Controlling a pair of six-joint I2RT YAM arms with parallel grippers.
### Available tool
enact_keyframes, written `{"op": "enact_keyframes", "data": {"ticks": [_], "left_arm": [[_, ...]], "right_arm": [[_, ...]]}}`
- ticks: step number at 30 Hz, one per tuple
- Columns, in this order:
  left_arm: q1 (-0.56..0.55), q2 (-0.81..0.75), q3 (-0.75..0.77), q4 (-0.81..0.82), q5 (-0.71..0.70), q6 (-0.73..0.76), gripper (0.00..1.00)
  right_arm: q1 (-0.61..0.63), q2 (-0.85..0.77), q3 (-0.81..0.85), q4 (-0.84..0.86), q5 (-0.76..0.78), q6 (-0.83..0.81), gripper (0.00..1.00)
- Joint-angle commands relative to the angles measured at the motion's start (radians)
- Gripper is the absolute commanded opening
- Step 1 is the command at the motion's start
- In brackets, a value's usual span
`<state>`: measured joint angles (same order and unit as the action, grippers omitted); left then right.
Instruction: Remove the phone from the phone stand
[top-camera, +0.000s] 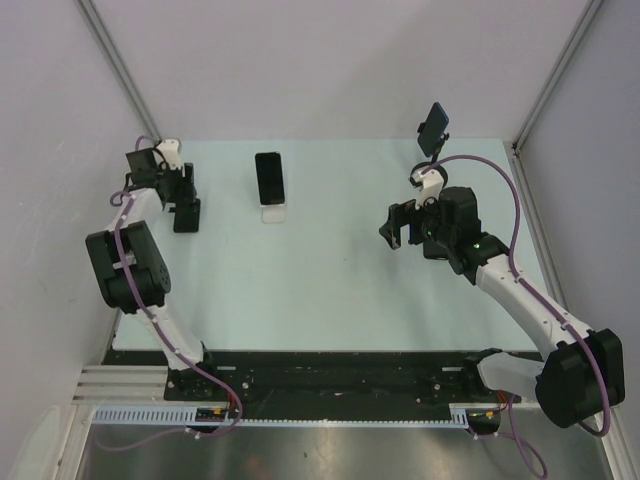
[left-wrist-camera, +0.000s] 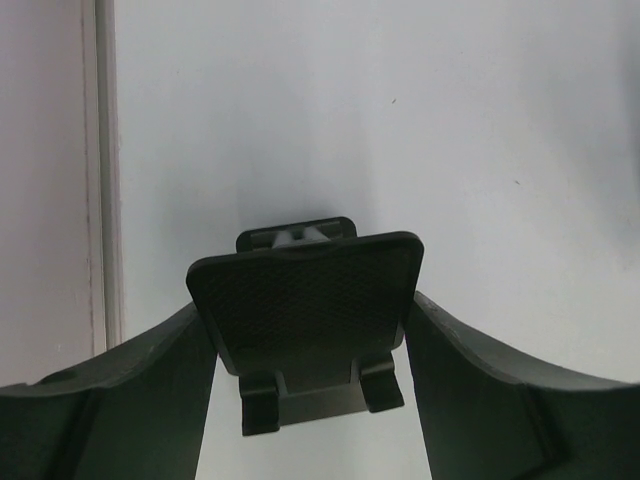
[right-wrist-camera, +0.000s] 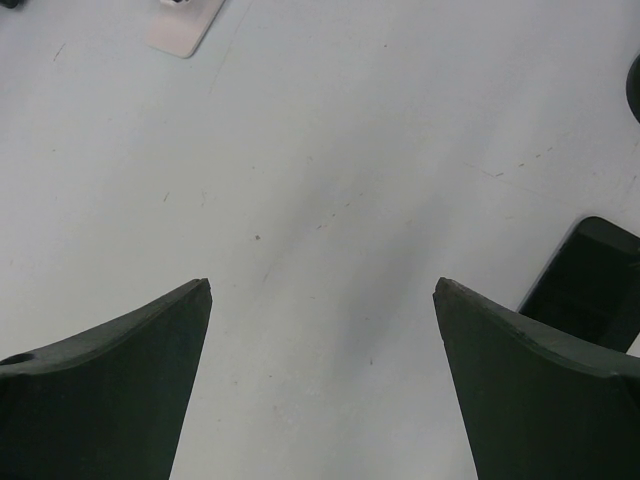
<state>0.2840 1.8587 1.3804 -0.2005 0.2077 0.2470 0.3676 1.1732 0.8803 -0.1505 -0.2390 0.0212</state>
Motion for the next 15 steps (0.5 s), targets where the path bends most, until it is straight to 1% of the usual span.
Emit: {"op": "enact_keyframes", "data": {"ticks": [1, 4, 6, 8, 10, 11, 12, 13, 15], "left_arm": [[0.038, 0.005, 0.043, 0.023, 0.171, 0.164, 0.19], [0.04, 0.008, 0.026, 0.019, 0.211, 0.198, 0.2], [0.04, 0.017, 0.017, 0.016, 0.219, 0.201, 0.24], [0.04, 0.023, 0.009, 0.016, 0.222, 0.202, 0.31], [0.041, 0.025, 0.003, 0.015, 0.22, 0.202, 0.31], [0.041, 0.025, 0.003, 0.015, 0.214, 0.198, 0.34], [0.041, 0.023, 0.002, 0.016, 0.217, 0.196, 0.39], [0.041, 0.02, -0.003, 0.015, 0.219, 0.195, 0.46], [0.043, 0.022, -0.004, 0.015, 0.213, 0.189, 0.48]], "right_arm": [[0.005, 0.006, -0.001, 0.025, -0.014, -0.018, 1.0], [0.005, 0.005, -0.001, 0.023, -0.011, -0.02, 1.0], [0.004, 0.006, -0.001, 0.023, -0.011, -0.02, 1.0], [0.004, 0.008, -0.001, 0.02, -0.011, -0.018, 1.0], [0.004, 0.008, 0.0, 0.017, -0.008, -0.02, 1.0], [0.004, 0.006, -0.001, 0.014, -0.005, -0.02, 1.0], [0.005, 0.003, 0.0, 0.012, -0.003, -0.02, 1.0], [0.005, 0.002, 0.0, 0.009, 0.001, -0.02, 1.0], [0.005, -0.003, -0.001, 0.006, 0.004, -0.02, 1.0]]}}
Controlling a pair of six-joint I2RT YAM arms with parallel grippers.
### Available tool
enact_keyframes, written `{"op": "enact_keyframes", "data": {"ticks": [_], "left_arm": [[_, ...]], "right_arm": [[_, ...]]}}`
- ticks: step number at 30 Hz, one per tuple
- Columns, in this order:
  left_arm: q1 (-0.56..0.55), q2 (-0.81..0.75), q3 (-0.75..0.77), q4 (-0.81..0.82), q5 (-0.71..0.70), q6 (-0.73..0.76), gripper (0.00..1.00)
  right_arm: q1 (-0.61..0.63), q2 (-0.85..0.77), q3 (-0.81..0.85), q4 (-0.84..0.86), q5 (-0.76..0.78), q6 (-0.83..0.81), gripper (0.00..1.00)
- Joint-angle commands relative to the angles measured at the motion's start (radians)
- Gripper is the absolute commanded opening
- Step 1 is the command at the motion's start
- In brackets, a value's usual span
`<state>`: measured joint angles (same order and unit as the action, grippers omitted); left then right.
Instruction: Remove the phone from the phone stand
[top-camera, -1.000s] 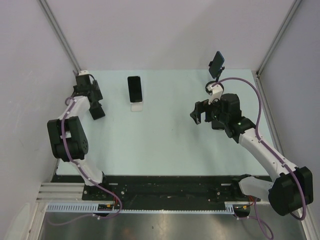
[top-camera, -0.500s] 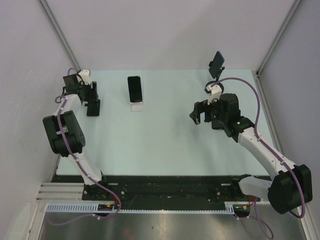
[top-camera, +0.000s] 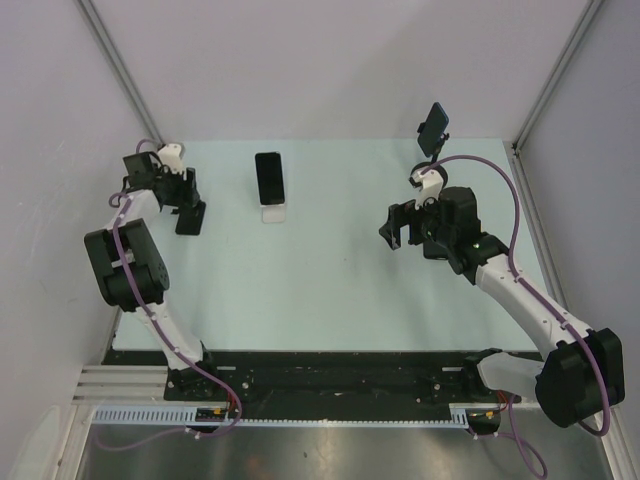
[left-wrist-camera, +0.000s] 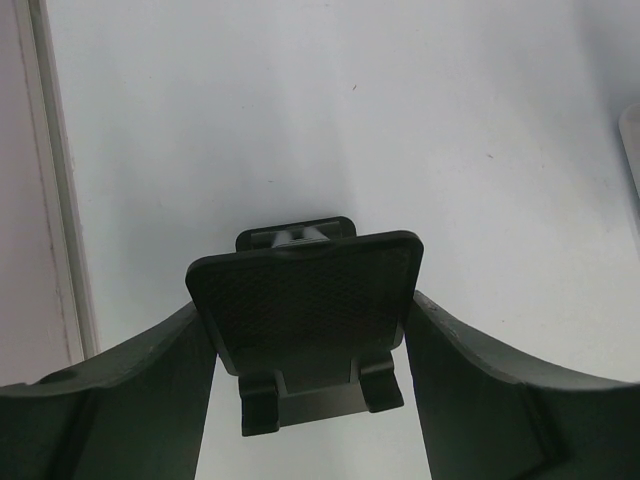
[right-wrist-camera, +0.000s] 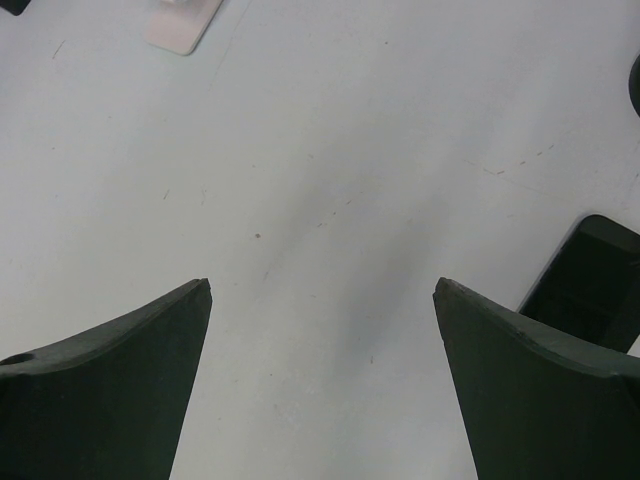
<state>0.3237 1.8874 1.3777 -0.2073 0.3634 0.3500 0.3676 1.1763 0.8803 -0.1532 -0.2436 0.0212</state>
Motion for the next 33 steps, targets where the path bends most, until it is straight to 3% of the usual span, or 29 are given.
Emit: {"op": "enact_keyframes", "data": {"ticks": [1, 12, 24, 28, 33], "left_arm": [[0.002, -0.008, -0.002, 0.023, 0.051, 0.084, 0.48], [0.002, -0.019, 0.003, 0.025, -0.047, 0.001, 0.48], [0.002, -0.057, 0.004, 0.023, -0.06, -0.094, 0.77], [0.003, -0.086, -0.002, 0.022, -0.075, -0.126, 0.98], [0.002, -0.149, -0.02, 0.022, -0.075, -0.138, 1.0]], "right_arm": [[0.004, -0.01, 0.0, 0.007, 0.01, -0.018, 1.0], [0.004, -0.043, -0.001, -0.012, 0.021, -0.02, 1.0], [0.007, -0.061, -0.001, -0.014, -0.005, -0.041, 1.0], [0.007, -0.067, -0.001, -0.014, -0.003, -0.043, 1.0], [0.007, -0.072, -0.001, -0.02, -0.002, -0.044, 1.0]]}}
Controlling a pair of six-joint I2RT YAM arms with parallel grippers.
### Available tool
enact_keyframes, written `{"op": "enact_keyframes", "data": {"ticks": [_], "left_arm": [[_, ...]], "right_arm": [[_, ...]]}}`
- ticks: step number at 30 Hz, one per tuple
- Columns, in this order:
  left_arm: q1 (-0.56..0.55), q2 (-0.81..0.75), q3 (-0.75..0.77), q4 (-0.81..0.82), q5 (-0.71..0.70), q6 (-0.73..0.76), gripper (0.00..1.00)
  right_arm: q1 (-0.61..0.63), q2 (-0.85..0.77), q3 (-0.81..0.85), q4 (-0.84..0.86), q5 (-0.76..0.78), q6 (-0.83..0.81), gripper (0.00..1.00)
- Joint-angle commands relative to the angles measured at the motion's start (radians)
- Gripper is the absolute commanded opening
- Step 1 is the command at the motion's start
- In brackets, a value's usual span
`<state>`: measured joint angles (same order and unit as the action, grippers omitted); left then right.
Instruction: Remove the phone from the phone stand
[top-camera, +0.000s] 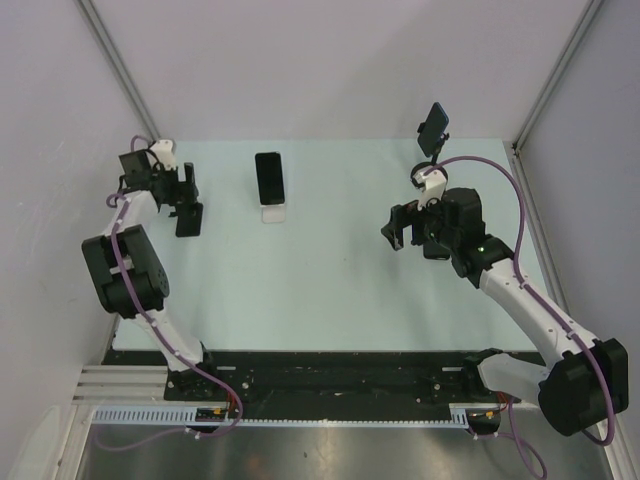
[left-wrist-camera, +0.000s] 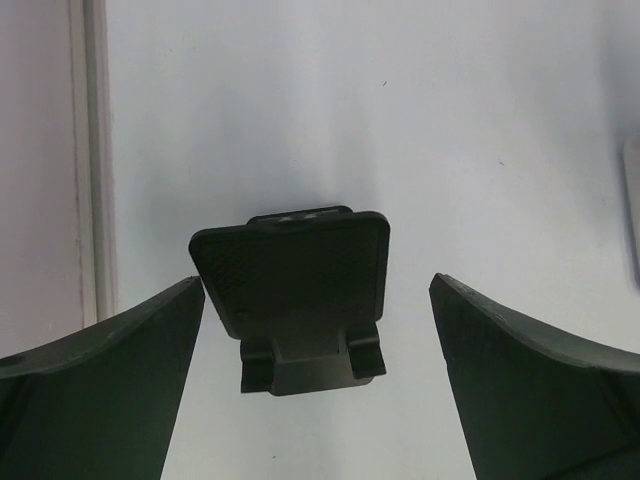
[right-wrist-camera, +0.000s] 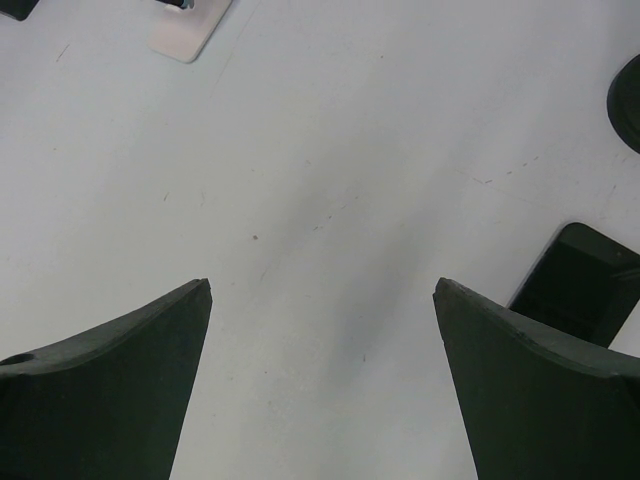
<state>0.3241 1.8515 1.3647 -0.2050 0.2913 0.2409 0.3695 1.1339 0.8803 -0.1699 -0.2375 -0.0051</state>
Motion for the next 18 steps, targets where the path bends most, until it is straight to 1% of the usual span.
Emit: {"op": "enact_keyframes", "data": {"ticks": [1, 3, 6, 7, 9, 10, 11, 14, 15, 17, 18], "left_arm": [[0.0, -0.126, -0.009, 0.019, 0.0, -0.047, 1.0], [-0.005, -0.164, -0.009, 0.019, -0.001, -0.077, 1.0], [-0.017, -0.218, -0.003, 0.024, -0.023, -0.187, 1.0], [-0.023, -0.235, -0.004, 0.018, -0.024, -0.269, 1.0], [-0.049, -0.284, -0.007, 0.021, -0.023, -0.328, 1.0], [-0.063, -0.311, -0.015, 0.019, -0.038, -0.385, 1.0], [-0.077, -0.322, -0.016, 0.022, -0.047, -0.402, 1.0], [-0.152, -0.359, -0.03, 0.021, -0.11, -0.457, 1.0], [-0.199, -0.362, -0.032, 0.022, -0.13, -0.472, 1.0], [-0.25, -0.37, -0.03, 0.023, -0.177, -0.473, 1.0], [-0.302, -0.368, -0.024, 0.021, -0.202, -0.477, 1.0]], "right_arm": [[0.005, -0.029, -0.001, -0.002, -0.009, -0.019, 1.0], [0.005, -0.029, -0.001, 0.001, -0.008, -0.018, 1.0], [0.006, -0.029, -0.001, 0.006, 0.001, -0.018, 1.0], [0.006, -0.033, -0.001, 0.004, 0.004, -0.016, 1.0], [0.006, -0.037, -0.001, 0.001, 0.026, -0.009, 1.0], [0.006, -0.036, -0.001, 0.001, 0.035, -0.006, 1.0], [0.006, -0.034, -0.001, 0.0, 0.041, -0.004, 1.0], [0.006, -0.028, -0.001, 0.003, 0.063, 0.001, 1.0], [0.006, -0.025, -0.001, 0.004, 0.067, 0.001, 1.0], [0.006, -0.02, -0.001, 0.01, 0.075, 0.001, 1.0], [0.008, -0.019, -0.001, 0.01, 0.078, 0.001, 1.0]]}}
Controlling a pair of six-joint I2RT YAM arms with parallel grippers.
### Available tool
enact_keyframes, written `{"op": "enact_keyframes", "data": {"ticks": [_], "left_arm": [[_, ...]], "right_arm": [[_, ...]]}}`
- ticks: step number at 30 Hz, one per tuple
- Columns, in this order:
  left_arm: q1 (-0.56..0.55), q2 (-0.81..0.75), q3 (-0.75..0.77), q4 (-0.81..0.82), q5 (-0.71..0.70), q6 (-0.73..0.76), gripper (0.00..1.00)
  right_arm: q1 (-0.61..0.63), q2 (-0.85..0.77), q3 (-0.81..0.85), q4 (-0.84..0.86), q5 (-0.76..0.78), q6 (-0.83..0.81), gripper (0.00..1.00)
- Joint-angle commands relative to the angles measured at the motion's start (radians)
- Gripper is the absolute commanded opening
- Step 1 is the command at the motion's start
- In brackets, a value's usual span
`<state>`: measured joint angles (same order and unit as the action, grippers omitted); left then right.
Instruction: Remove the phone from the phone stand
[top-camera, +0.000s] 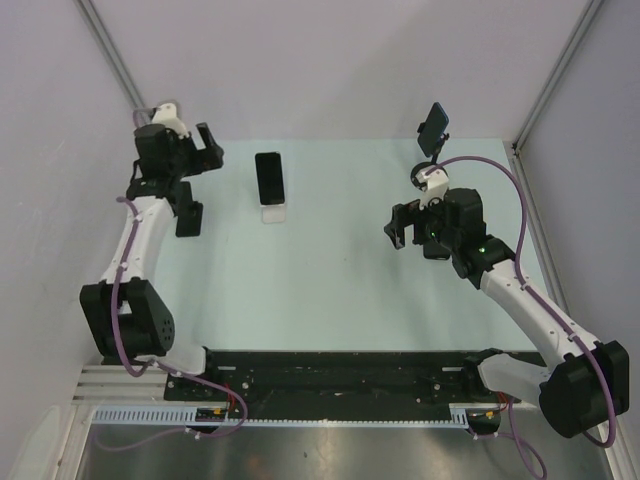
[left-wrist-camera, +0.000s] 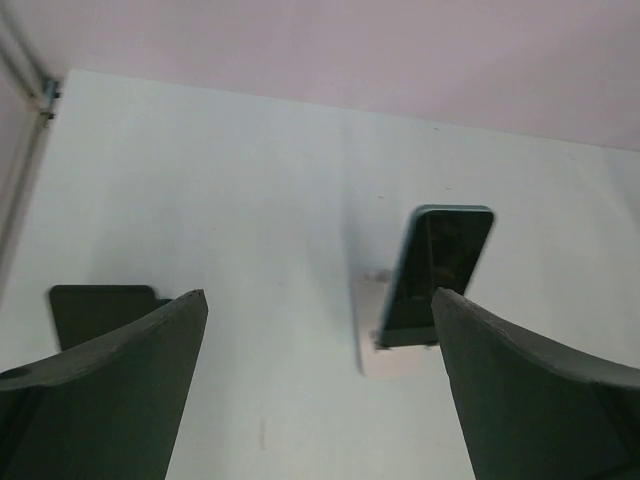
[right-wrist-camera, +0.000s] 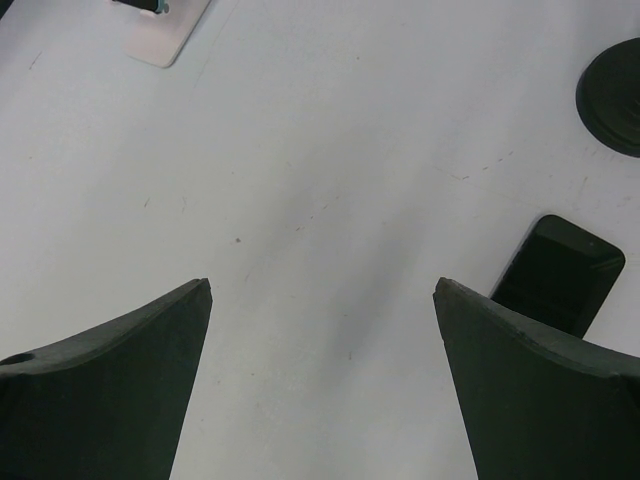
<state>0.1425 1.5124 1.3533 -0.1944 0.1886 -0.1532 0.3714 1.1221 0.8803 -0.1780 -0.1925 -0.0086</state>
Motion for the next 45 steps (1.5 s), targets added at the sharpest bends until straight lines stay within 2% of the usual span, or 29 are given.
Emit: {"op": "enact_keyframes", "data": {"ticks": [1, 3, 9, 11, 19, 29, 36, 40, 43, 45], "left_arm": [[-0.133, -0.02, -0.008, 0.012, -0.118, -0.086, 1.0], [-0.216, -0.001, 0.013, 0.012, -0.167, -0.094, 1.0], [-0.34, 0.123, 0.101, 0.015, -0.299, -0.101, 1.0], [-0.371, 0.181, 0.127, 0.016, -0.313, -0.101, 1.0], [-0.439, 0.348, 0.234, 0.018, -0.547, -0.081, 1.0], [-0.446, 0.446, 0.3, 0.018, -0.508, -0.078, 1.0], [-0.446, 0.508, 0.331, 0.018, -0.546, -0.083, 0.99], [-0.446, 0.52, 0.334, 0.019, -0.543, -0.101, 0.91], [-0.446, 0.517, 0.33, 0.019, -0.525, -0.115, 0.81], [-0.446, 0.519, 0.328, 0.018, -0.514, -0.123, 0.67]], "right_arm": [[0.003, -0.005, -0.001, 0.018, 0.034, 0.004, 1.0], [0.003, -0.004, -0.001, 0.02, 0.041, 0.004, 1.0], [0.004, -0.001, -0.001, 0.015, 0.059, 0.022, 1.0], [0.003, -0.001, 0.0, 0.015, 0.061, 0.022, 1.0], [0.003, -0.001, -0.001, 0.006, 0.047, 0.01, 1.0], [0.004, 0.011, -0.004, 0.009, 0.033, 0.012, 1.0], [0.004, 0.016, -0.004, 0.005, 0.019, 0.01, 1.0], [0.003, 0.016, -0.004, 0.003, 0.018, -0.013, 1.0], [0.004, 0.016, -0.004, 0.002, 0.016, -0.013, 1.0], [0.003, 0.018, -0.004, 0.005, 0.013, -0.014, 1.0]]}}
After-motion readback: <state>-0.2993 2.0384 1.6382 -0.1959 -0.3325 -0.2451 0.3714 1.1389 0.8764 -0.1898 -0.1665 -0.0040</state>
